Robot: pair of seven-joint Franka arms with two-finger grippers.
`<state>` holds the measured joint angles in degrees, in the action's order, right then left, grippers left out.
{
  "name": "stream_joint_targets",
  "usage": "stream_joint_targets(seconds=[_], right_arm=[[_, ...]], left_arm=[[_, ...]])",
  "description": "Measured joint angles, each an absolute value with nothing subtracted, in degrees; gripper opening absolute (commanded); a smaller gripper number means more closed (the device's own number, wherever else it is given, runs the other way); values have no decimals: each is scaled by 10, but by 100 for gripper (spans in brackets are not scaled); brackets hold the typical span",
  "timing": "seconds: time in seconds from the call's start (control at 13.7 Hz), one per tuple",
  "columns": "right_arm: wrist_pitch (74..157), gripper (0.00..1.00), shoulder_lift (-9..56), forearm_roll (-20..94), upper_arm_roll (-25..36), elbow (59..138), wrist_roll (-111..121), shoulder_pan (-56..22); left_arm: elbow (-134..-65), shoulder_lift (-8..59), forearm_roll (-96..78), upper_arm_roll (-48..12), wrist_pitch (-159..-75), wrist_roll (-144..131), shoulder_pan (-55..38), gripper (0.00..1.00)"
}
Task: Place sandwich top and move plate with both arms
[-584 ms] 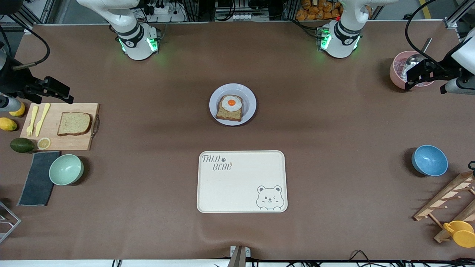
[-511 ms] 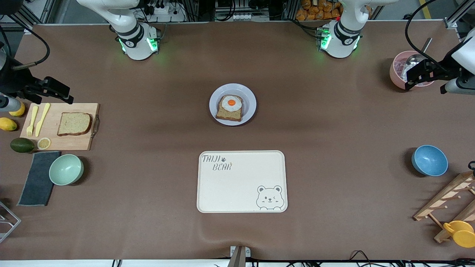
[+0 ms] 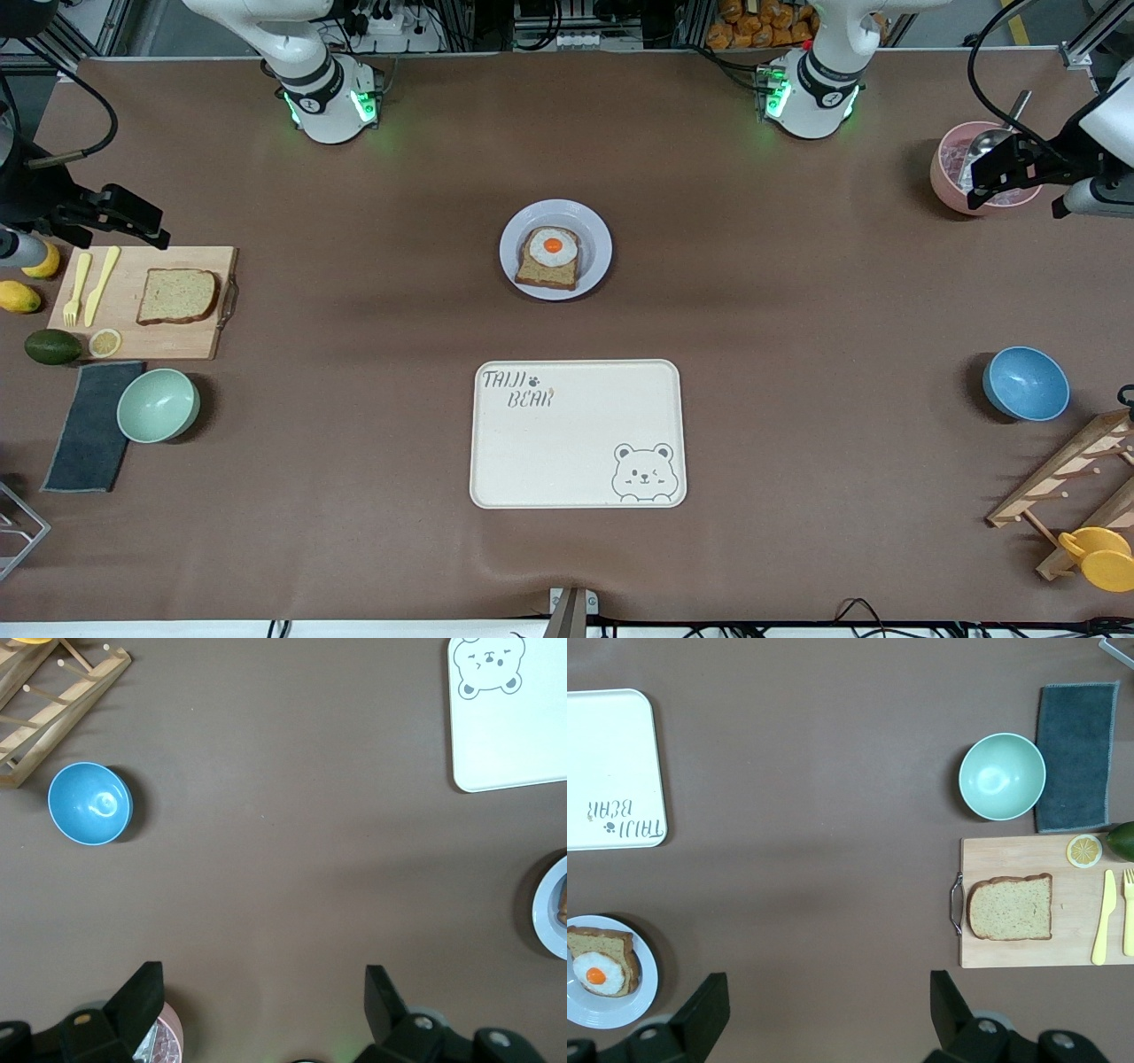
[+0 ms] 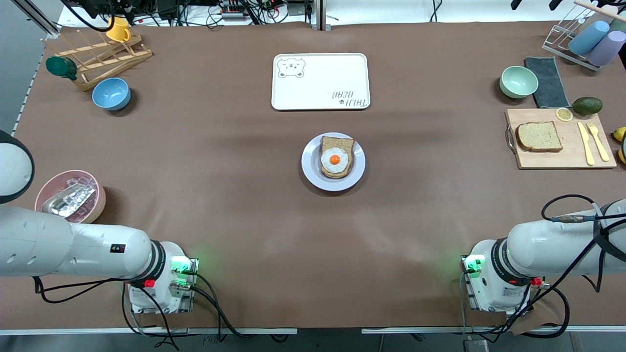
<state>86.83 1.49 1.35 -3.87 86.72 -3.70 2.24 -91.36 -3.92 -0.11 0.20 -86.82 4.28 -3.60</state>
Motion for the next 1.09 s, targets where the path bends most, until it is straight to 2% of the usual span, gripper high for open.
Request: stream_joint_targets(seconds=[0.44, 0.88, 1.09], right_arm=[[864, 100, 16, 13, -30, 876, -26, 30], [879, 100, 43, 13, -26, 901, 39, 99], [912, 100, 58, 13, -24, 942, 42, 130]], left_arm=[[-914, -39, -1, 2, -868, 42, -35, 100], [-915, -39, -33, 1, -868, 10, -36, 100], [-918, -29, -46, 0, -868, 9, -38, 100]])
